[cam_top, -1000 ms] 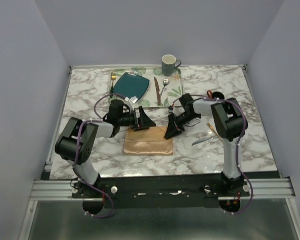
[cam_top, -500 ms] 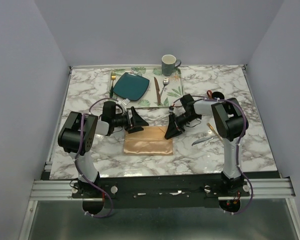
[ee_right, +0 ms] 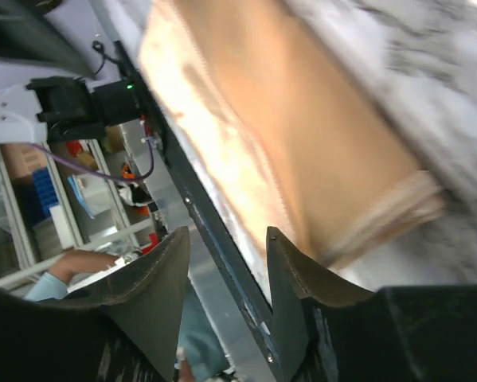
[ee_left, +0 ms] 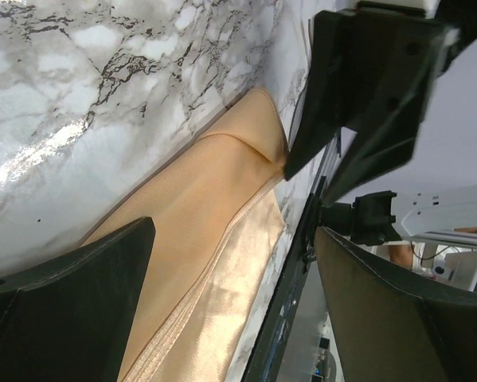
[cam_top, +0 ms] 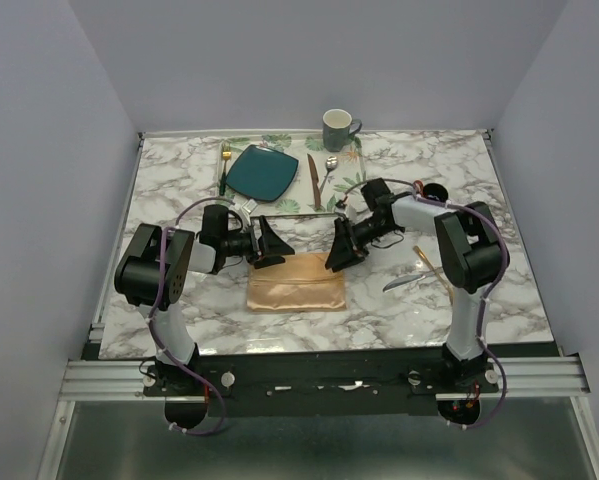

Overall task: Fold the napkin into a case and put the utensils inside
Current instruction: Fold the lower triangle-folded napkin at the center of the board, then fold the 2/3-rectangle-folded napkin at the center of the board.

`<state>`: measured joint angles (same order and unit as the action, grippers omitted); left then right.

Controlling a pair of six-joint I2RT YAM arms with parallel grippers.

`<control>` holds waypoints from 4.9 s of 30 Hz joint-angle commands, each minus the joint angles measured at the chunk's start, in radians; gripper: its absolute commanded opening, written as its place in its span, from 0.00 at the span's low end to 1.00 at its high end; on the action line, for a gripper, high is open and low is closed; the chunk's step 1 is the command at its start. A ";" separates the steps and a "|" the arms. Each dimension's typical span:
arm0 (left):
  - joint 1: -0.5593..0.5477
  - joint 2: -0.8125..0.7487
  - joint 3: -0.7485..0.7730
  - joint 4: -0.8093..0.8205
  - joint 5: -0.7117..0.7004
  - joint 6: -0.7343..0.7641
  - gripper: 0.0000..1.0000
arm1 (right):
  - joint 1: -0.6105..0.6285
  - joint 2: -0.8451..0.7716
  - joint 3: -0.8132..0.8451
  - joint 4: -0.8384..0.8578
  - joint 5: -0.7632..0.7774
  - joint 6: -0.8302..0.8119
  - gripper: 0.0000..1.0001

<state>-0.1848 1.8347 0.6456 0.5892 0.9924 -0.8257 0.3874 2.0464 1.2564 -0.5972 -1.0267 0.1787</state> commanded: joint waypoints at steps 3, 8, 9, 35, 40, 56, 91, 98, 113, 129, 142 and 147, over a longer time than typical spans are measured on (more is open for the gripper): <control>0.011 0.051 -0.021 -0.088 -0.072 0.074 0.99 | 0.016 -0.066 0.121 0.023 -0.065 0.064 0.59; 0.010 0.055 -0.017 -0.095 -0.075 0.076 0.99 | 0.016 0.040 0.155 0.068 -0.070 0.139 0.62; 0.010 0.057 -0.017 -0.097 -0.077 0.076 0.99 | 0.016 0.066 0.146 0.076 -0.058 0.143 0.62; 0.028 -0.140 -0.015 -0.175 -0.043 0.105 0.99 | 0.008 0.124 0.150 -0.096 0.195 -0.123 0.55; 0.041 -0.089 -0.046 -0.227 -0.060 0.193 0.99 | 0.011 0.141 0.153 -0.085 0.211 -0.127 0.55; -0.002 -0.553 0.069 -0.693 -0.329 0.718 0.95 | 0.044 -0.089 0.152 -0.222 0.149 -0.196 0.35; -0.849 -0.721 -0.325 -0.620 -1.032 1.579 0.34 | 0.217 0.130 0.207 -0.085 0.359 -0.122 0.35; -0.880 -0.722 -0.310 -0.676 -0.993 1.570 0.09 | 0.231 0.133 0.186 -0.085 0.373 -0.154 0.34; -0.869 -0.735 -0.132 -0.931 -0.730 1.347 0.00 | 0.272 0.058 0.072 -0.067 0.364 -0.212 0.34; -0.946 -0.640 -0.149 -0.930 -0.896 1.398 0.38 | 0.272 0.084 0.089 -0.078 0.386 -0.216 0.34; -0.949 -0.586 -0.126 -0.977 -0.865 1.369 0.00 | 0.272 0.081 0.080 -0.081 0.389 -0.229 0.34; -0.895 -0.652 -0.086 -1.028 -0.749 1.366 0.00 | 0.274 0.075 0.072 -0.081 0.386 -0.237 0.34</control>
<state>-1.1225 1.2259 0.5350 -0.3397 0.1413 0.5564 0.6533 2.0865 1.3674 -0.6750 -0.7544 0.0048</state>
